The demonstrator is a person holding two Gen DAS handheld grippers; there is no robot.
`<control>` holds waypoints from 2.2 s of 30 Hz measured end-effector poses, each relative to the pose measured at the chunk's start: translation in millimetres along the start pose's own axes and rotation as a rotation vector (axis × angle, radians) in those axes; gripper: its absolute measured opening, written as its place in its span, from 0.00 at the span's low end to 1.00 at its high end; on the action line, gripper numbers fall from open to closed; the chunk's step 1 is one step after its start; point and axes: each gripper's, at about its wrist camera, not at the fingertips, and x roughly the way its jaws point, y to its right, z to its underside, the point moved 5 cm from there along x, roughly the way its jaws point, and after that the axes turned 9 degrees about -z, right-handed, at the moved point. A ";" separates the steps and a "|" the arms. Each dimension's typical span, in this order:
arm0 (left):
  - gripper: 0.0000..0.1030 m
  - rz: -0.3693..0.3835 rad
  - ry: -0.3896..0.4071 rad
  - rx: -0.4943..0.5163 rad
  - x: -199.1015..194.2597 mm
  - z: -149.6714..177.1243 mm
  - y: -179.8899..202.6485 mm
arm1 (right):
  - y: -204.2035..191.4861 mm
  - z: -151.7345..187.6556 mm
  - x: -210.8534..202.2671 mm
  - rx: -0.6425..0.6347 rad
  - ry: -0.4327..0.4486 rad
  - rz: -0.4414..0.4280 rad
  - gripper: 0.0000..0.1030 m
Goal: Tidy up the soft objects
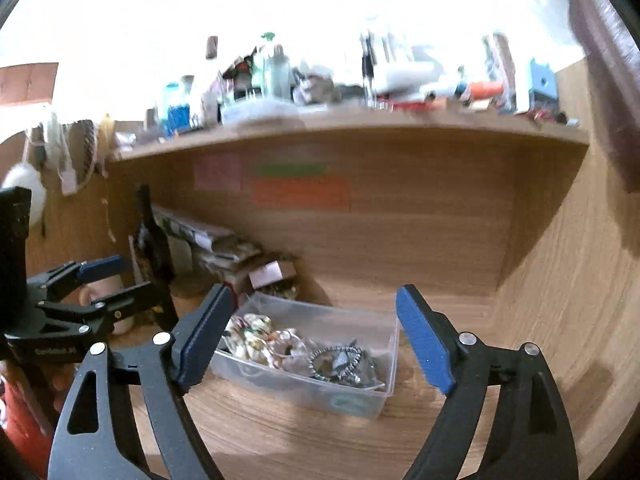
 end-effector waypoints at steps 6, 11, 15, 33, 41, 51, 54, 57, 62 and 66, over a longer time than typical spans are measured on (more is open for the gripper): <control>1.00 -0.009 0.066 0.002 -32.4 -4.9 2.6 | -13.1 -2.9 -21.4 -0.008 0.055 -0.006 0.94; 1.00 -0.011 0.094 0.006 -51.9 -4.8 7.0 | -21.0 -3.8 -42.8 -0.004 0.108 -0.004 1.00; 1.00 -0.008 0.111 0.010 -61.4 -3.9 10.7 | -26.4 -4.0 -50.6 -0.008 0.127 -0.008 1.00; 1.00 -0.019 0.107 0.002 -59.7 -1.8 14.7 | -32.0 1.3 -55.1 -0.002 0.130 -0.008 1.00; 1.00 -0.025 0.103 0.000 -57.7 -2.2 14.3 | -32.6 1.8 -53.6 0.000 0.128 -0.011 1.00; 1.00 -0.025 0.101 -0.003 -57.0 -1.7 14.0 | -34.0 2.2 -52.6 0.000 0.127 -0.011 1.00; 1.00 -0.024 0.097 -0.005 -55.5 -0.6 13.4 | -34.5 2.5 -51.8 -0.002 0.126 -0.013 1.00; 1.00 -0.021 0.097 -0.006 -55.0 -0.6 12.1 | -34.4 2.1 -51.6 -0.001 0.126 -0.012 1.00; 1.00 -0.022 0.095 -0.012 -54.2 -0.5 13.2 | -34.0 2.0 -51.5 -0.001 0.127 -0.014 1.00; 1.00 -0.020 0.097 -0.017 -54.0 -0.9 13.7 | -34.7 2.2 -51.6 -0.002 0.126 -0.012 1.00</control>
